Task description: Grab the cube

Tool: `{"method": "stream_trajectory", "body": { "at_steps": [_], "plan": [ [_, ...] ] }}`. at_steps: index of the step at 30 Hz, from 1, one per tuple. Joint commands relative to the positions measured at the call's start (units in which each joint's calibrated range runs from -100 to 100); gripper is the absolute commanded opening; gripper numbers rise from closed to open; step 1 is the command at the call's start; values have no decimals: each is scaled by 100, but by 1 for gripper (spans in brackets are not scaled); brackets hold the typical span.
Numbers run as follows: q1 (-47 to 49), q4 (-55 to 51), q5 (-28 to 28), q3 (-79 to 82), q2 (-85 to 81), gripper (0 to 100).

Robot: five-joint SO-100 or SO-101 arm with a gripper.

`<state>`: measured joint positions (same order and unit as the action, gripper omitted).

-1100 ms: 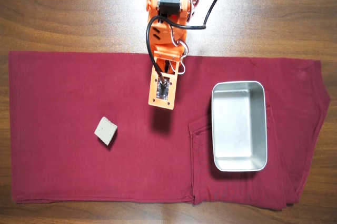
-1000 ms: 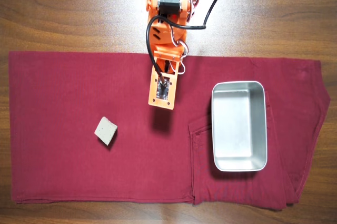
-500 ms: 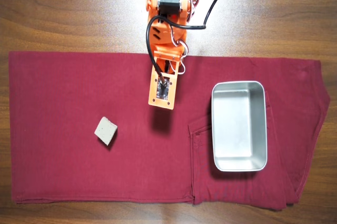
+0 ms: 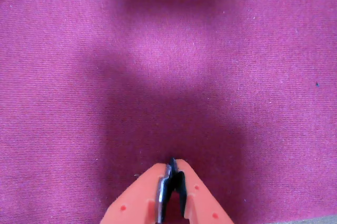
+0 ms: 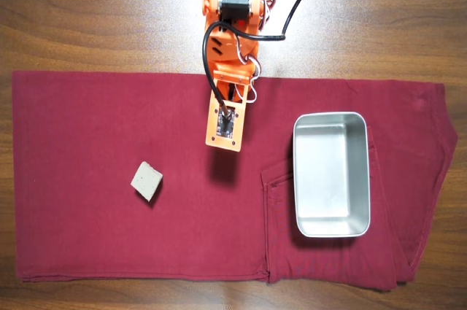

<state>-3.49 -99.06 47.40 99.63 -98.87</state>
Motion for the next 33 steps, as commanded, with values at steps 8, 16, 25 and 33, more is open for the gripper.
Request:
{"method": "stream_trajectory", "body": {
  "at_steps": [8,16,25,33],
  "plan": [
    [-73,-94,10,37,47,0],
    [-1187,2147,205,-1247,2044,9],
    [-2482,1501,381,-6936,7362,36],
    [-3394,1197,493,-9840,10433,38]
  ]
}}
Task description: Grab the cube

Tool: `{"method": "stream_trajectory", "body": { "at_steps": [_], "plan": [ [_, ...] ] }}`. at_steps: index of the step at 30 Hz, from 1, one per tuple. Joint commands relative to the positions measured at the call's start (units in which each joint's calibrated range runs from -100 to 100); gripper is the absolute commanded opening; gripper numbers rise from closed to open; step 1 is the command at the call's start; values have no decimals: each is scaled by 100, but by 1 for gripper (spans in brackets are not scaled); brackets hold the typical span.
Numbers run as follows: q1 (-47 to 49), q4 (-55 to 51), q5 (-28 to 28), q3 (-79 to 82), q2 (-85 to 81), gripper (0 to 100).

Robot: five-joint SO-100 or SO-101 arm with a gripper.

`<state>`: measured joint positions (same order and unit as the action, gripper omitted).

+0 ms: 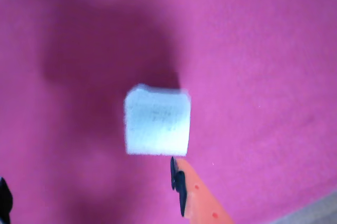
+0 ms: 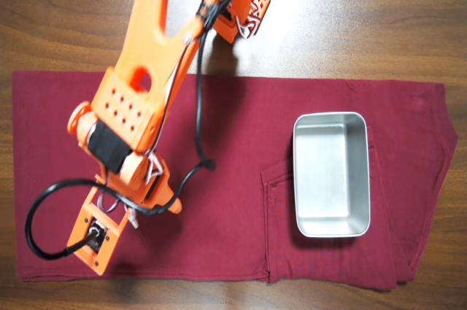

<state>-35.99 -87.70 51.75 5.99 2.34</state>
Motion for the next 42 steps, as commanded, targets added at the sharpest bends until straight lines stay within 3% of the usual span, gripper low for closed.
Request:
{"method": "stream_trajectory", "body": {
  "at_steps": [1,12,16,20,26,29,33,37,39,42],
  "plan": [
    [-240,-13,88,-649,525,38],
    [-614,393,147,-785,1501,34],
    [-518,633,59,-794,1661,27],
    [-355,918,-166,-740,1759,0],
    [-9,596,-200,-767,897,0],
    [1114,319,-313,-794,-452,0],
    [3782,-326,-811,-667,-1464,0],
    [6171,70,-1021,289,-2067,0],
    [6958,61,-1099,890,-2378,0],
    [7313,577,-1104,1919,-2591,0]
  ]
}}
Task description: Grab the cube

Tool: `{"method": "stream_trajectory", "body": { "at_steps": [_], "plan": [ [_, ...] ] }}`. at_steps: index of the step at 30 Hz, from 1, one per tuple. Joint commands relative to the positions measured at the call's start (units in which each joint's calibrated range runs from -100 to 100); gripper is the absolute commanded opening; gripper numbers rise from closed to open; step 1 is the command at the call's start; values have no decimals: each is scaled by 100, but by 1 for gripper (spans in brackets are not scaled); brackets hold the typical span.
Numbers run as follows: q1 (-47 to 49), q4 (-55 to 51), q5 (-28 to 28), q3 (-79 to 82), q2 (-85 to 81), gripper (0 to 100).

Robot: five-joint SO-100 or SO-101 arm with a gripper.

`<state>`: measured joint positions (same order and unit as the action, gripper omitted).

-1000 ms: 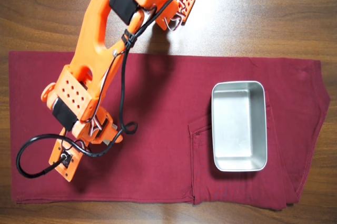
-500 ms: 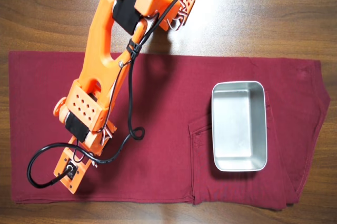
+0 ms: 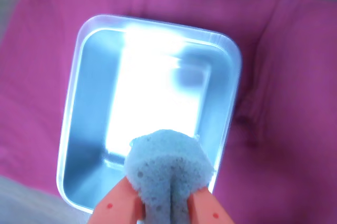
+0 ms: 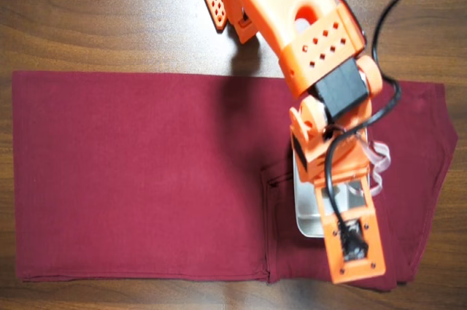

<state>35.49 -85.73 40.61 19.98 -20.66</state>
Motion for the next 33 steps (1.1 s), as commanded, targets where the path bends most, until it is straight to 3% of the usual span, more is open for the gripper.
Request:
{"method": "stream_trajectory", "body": {
  "at_steps": [1,4,8,16,19,22,28,33],
  "plan": [
    [174,592,0,810,-326,0],
    [232,1311,-24,1575,-495,1],
    [155,1560,-29,1648,-513,22],
    [-162,1911,29,1711,-584,36],
    [-968,2768,88,2385,-1676,24],
    [-2379,4336,654,5025,-3700,15],
    [-3175,2040,723,7346,-7100,12],
    [-3348,1053,742,7993,-7774,12]
  ]
}}
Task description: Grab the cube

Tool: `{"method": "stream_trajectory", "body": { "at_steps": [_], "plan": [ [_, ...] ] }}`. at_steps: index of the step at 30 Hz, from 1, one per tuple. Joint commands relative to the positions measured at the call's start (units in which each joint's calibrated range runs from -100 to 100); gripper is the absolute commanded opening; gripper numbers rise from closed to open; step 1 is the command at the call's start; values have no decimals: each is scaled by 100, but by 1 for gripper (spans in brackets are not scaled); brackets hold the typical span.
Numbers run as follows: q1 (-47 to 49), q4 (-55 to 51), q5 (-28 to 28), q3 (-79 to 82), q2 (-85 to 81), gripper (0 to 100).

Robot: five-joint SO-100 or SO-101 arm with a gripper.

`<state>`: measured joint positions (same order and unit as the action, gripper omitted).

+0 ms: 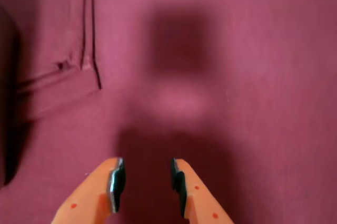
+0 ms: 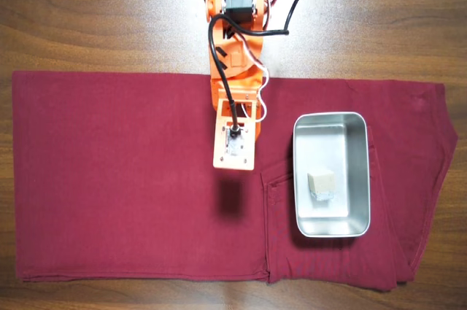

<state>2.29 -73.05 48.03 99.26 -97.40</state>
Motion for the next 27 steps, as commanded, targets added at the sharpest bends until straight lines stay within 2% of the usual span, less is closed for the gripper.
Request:
{"method": "stream_trajectory", "body": {
  "at_steps": [1,8,9,27],
  "plan": [
    [11,-519,-34,65,-101,12],
    [30,-2686,34,74,-101,3],
    [20,-2695,0,74,-101,0],
    [-47,-2695,-24,74,-101,0]
  ]
}}
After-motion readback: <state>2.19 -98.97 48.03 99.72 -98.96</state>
